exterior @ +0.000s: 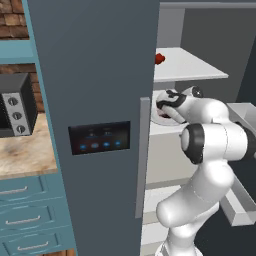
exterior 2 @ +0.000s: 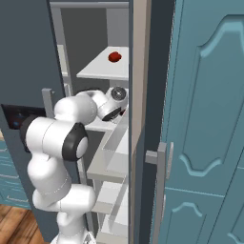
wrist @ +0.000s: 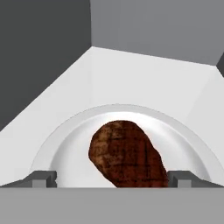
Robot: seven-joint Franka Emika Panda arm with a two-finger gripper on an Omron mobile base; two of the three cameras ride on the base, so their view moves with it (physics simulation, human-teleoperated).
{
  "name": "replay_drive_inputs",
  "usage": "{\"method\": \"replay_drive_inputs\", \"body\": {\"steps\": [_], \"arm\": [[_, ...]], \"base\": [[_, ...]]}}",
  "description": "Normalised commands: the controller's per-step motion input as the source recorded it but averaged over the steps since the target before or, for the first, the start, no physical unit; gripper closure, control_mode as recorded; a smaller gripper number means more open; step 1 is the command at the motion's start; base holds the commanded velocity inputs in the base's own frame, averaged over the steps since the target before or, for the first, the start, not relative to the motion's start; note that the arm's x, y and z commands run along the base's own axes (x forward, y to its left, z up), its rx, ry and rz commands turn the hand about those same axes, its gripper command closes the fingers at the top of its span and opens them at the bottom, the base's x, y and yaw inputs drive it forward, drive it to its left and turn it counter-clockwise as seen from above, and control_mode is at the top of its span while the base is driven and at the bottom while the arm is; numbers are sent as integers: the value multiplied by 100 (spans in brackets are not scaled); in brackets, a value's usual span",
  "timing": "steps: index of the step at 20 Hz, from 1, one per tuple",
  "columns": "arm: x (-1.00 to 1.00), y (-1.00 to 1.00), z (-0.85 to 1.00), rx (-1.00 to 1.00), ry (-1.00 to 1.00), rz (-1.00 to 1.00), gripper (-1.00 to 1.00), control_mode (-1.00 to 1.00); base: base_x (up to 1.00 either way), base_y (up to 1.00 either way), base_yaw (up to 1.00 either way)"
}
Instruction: Transport the steak from the fridge to the microwave and turn on the microwave.
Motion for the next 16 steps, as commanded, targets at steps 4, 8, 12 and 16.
{"method": "replay_drive_inputs", "body": {"steps": [4, 8, 12, 16], "arm": [[1, 0, -26, -7, 0, 12, -100, -100], [7, 0, -15, -2, 0, 5, -100, -100], [35, -1, -3, 0, 0, 0, -100, -100], [33, 0, -12, 0, 0, 0, -100, -100]], "base": [[0, 0, 0], [0, 0, 0], [0, 0, 0], [0, 0, 0]]}}
